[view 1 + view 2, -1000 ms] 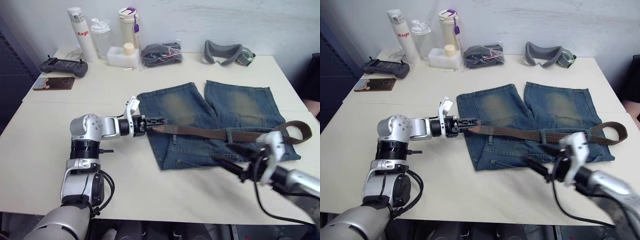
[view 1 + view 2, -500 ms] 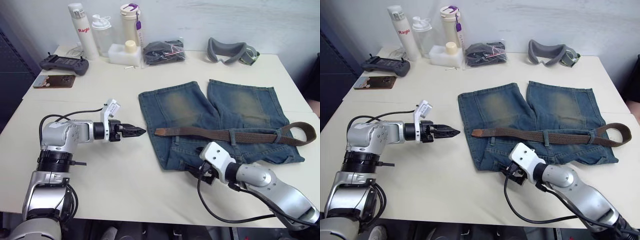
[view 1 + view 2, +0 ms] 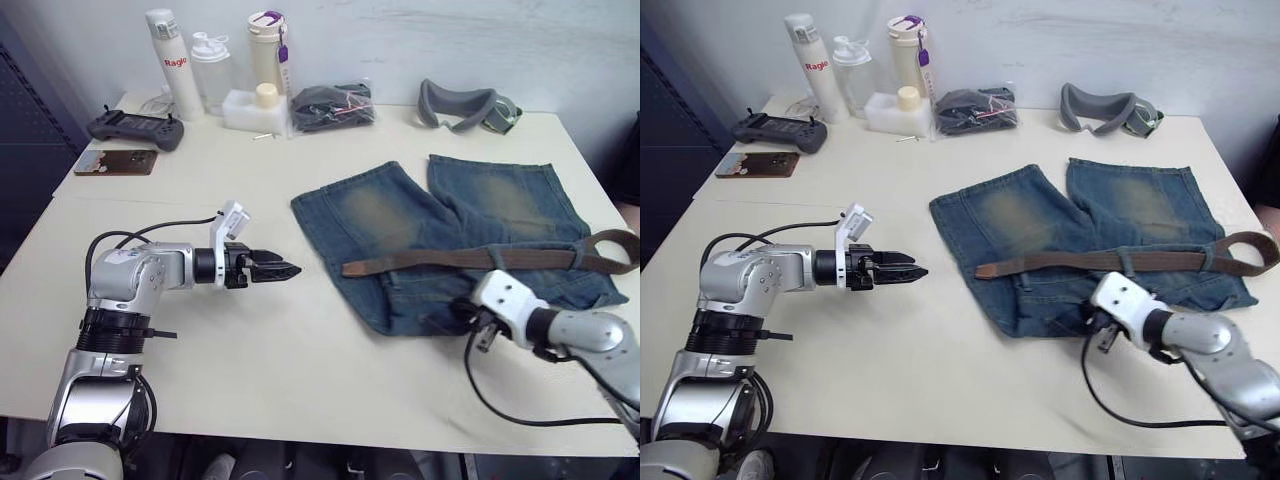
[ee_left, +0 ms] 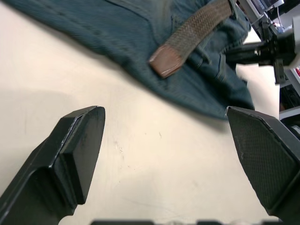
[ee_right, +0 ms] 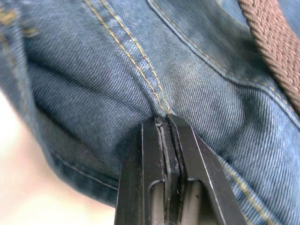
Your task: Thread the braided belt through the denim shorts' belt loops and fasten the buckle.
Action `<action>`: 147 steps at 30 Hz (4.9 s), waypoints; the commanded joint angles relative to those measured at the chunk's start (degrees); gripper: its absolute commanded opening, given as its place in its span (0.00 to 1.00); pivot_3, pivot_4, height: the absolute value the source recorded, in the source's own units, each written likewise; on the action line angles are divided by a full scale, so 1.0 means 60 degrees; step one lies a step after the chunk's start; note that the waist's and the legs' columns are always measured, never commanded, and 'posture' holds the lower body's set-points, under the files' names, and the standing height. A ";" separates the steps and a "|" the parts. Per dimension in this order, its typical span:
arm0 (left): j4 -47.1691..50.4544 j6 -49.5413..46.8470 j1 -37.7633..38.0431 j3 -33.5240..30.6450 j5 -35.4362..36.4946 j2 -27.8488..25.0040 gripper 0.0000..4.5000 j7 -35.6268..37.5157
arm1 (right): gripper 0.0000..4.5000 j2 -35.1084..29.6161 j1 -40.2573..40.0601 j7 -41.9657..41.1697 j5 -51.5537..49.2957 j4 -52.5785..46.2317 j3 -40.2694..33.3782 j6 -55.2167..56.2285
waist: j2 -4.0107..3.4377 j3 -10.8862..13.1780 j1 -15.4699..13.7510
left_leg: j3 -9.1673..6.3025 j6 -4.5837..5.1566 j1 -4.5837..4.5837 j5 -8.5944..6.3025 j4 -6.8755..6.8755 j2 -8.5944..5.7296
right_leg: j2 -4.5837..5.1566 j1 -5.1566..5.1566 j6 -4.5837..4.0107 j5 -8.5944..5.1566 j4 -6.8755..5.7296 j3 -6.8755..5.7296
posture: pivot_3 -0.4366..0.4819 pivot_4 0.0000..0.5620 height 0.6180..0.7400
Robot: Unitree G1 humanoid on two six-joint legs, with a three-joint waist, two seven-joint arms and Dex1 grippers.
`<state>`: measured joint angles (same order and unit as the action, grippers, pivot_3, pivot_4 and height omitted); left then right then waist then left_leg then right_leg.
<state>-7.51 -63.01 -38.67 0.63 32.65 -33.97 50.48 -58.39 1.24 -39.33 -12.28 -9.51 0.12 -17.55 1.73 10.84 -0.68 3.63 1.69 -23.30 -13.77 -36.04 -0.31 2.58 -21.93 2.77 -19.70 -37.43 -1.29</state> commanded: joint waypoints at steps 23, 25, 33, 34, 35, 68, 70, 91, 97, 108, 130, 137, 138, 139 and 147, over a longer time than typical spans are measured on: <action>0.0614 0.0282 -0.0126 0.0073 0.0104 0.0082 1.00 0.0203 | 0.97 0.7388 0.0920 0.6422 -0.9188 -0.2450 -0.4019 -0.6221 | -0.0041 0.0013 0.0152 | -0.0005 -0.0060 -0.0040 0.0042 0.0063 -0.0003 | 0.0008 -0.0083 -0.0029 -0.0016 -0.0033 -0.0007 | 0.48 0.27 0.98; 0.0625 0.0244 -0.0151 -0.0029 0.0160 0.0069 1.00 0.0161 | 0.97 0.7526 0.1040 0.6862 -0.9669 -0.2228 -0.4108 -0.6266 | -0.0041 0.0013 0.0162 | -0.0001 -0.0063 -0.0042 0.0047 0.0072 -0.0004 | 0.0008 -0.0089 -0.0033 -0.0018 -0.0034 -0.0007 | 0.48 0.27 0.98; 0.1489 0.1275 0.0507 0.0136 0.0075 -0.0398 1.00 0.0729 | 0.97 0.7691 0.1819 0.7305 -0.9967 -0.0973 -0.3868 -0.5894 | -0.0042 0.0013 0.0377 | 0.0006 -0.0036 -0.0034 0.0040 0.0090 -0.0004 | 0.0002 -0.0092 -0.0042 -0.0024 -0.0045 -0.0006 | 0.48 0.27 0.98; 0.1631 0.1306 0.0607 0.0069 0.0188 -0.0423 1.00 0.0810 | 0.97 0.7820 0.1967 0.7424 -1.0036 -0.0768 -0.3867 -0.5836 | -0.0042 0.0013 0.0409 | 0.0006 -0.0035 -0.0032 0.0043 0.0091 -0.0003 | 0.0001 -0.0091 -0.0044 -0.0025 -0.0047 -0.0006 | 0.48 0.27 0.98; 0.1791 0.1307 0.0708 -0.0010 0.0318 -0.0457 1.00 0.0904 | 0.97 0.7956 0.2115 0.7508 -1.0091 -0.0570 -0.3844 -0.5777 | -0.0042 0.0013 0.0414 | 0.0007 -0.0036 -0.0030 0.0044 0.0093 -0.0003 | -0.0002 -0.0093 -0.0045 -0.0026 -0.0049 -0.0004 | 0.48 0.27 0.98; 0.2718 0.3928 0.2317 0.0231 0.0018 -0.1010 1.00 0.2194 | 0.02 0.4539 0.2412 0.7687 -1.1786 -0.0612 -0.5050 -0.5707 | -0.0049 0.0018 0.0421 | 0.0017 -0.0023 -0.0018 0.0055 0.0131 -0.0001 | -0.0015 -0.0085 -0.0051 -0.0032 -0.0030 0.0002 | 0.48 0.27 0.98; 0.2801 0.4119 0.2390 0.0394 -0.0111 -0.1019 1.00 0.2264 | 0.02 0.4568 0.2326 0.7241 -1.1278 -0.0496 -0.4683 -0.5612 | -0.0049 0.0018 0.0472 | 0.0034 -0.0019 -0.0010 0.0058 0.0131 0.0001 | -0.0026 -0.0087 -0.0051 -0.0032 -0.0042 0.0024 | 0.48 0.27 0.98; 0.2949 0.3829 0.2539 0.0470 -0.0121 -0.1106 1.00 0.2183 | 0.02 0.6894 0.1711 0.5710 -0.9015 0.0294 -0.2619 -0.5136 | -0.0046 0.0016 0.0439 | 0.0030 -0.0016 0.0001 0.0064 0.0134 0.0004 | -0.0028 -0.0086 -0.0042 -0.0031 -0.0052 0.0026 | 0.48 0.27 0.98; 0.2945 0.3770 0.2504 0.0604 -0.0207 -0.0975 1.00 0.2014 | 0.19 0.8098 0.1569 0.5720 -0.8640 -0.0114 -0.1725 -0.5312 | 0.0008 -0.0017 0.0608 | 0.0028 -0.0028 0.0013 0.0065 0.0147 0.0011 | -0.0031 -0.0085 -0.0048 -0.0034 -0.0057 0.0026 | 0.48 0.27 0.98; 0.2139 0.1561 0.1410 0.0673 0.0282 0.1170 1.00 -0.0012 | 0.89 0.6066 0.0089 0.5320 -0.9783 -0.2361 -0.3288 -0.5894 | -0.0012 -0.0005 0.0288 | 0.0025 -0.0030 0.0000 0.0059 0.0143 0.0001 | -0.0011 -0.0081 -0.0048 -0.0035 -0.0046 0.0017 | 0.48 0.27 0.98; -0.2899 0.3967 -0.1087 0.1393 -0.1875 0.4142 1.00 -0.1156 | 0.89 0.4651 -0.0668 0.4864 -0.8722 -0.3847 -0.3141 -0.5247 | -0.0003 0.0000 0.0313 | 0.0032 -0.0035 -0.0005 0.0064 0.0130 0.0002 | -0.0037 -0.0080 -0.0023 -0.0031 -0.0043 0.0020 | 0.48 0.27 0.98; -0.3633 0.3769 -0.1445 0.1875 -0.2256 0.4260 0.82 -0.0227 | 0.91 0.4719 -0.1009 0.5020 -0.8732 -0.4060 -0.3251 -0.5078 | -0.0003 0.0000 0.0284 | 0.0033 -0.0037 0.0000 0.0063 0.0130 0.0002 | -0.0037 -0.0075 -0.0023 -0.0031 -0.0042 0.0020 | 0.48 0.27 0.98; -0.3633 0.3652 -0.1447 0.1883 -0.2246 0.4204 0.71 -0.0090 | 0.91 0.4716 -0.1040 0.5037 -0.8735 -0.4073 -0.3259 -0.5051 | -0.0003 0.0000 0.0281 | 0.0032 -0.0040 -0.0001 0.0065 0.0131 0.0002 | -0.0037 -0.0076 -0.0023 -0.0031 -0.0042 0.0020 | 0.48 0.27 0.98; -0.3622 0.3577 -0.1445 0.1923 -0.2260 0.4124 0.62 0.0085 | 0.91 0.4714 -0.1066 0.5061 -0.8732 -0.4075 -0.3263 -0.5018 | -0.0003 0.0000 0.0283 | 0.0032 -0.0043 -0.0001 0.0066 0.0132 0.0002 | -0.0037 -0.0078 -0.0024 -0.0031 -0.0042 0.0020 | 0.48 0.27 0.98; -0.3701 0.3387 -0.1533 0.2058 -0.2521 0.3618 0.01 0.0797 | 0.91 0.4683 -0.0966 0.5087 -0.8512 -0.3874 -0.3142 -0.4910 | -0.0003 -0.0001 0.0246 | 0.0030 -0.0052 0.0000 0.0071 0.0131 0.0002 | -0.0030 -0.0076 -0.0026 -0.0033 -0.0043 0.0020 | 0.48 0.27 0.98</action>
<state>-29.77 -42.38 -47.10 12.71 18.06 -11.86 54.79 -30.49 -5.02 -8.71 -63.79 -31.57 -18.20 -48.29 1.71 10.83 0.79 3.82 1.38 -23.30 -13.34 -35.25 -0.30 2.41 -22.39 2.61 -19.89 -37.69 -1.17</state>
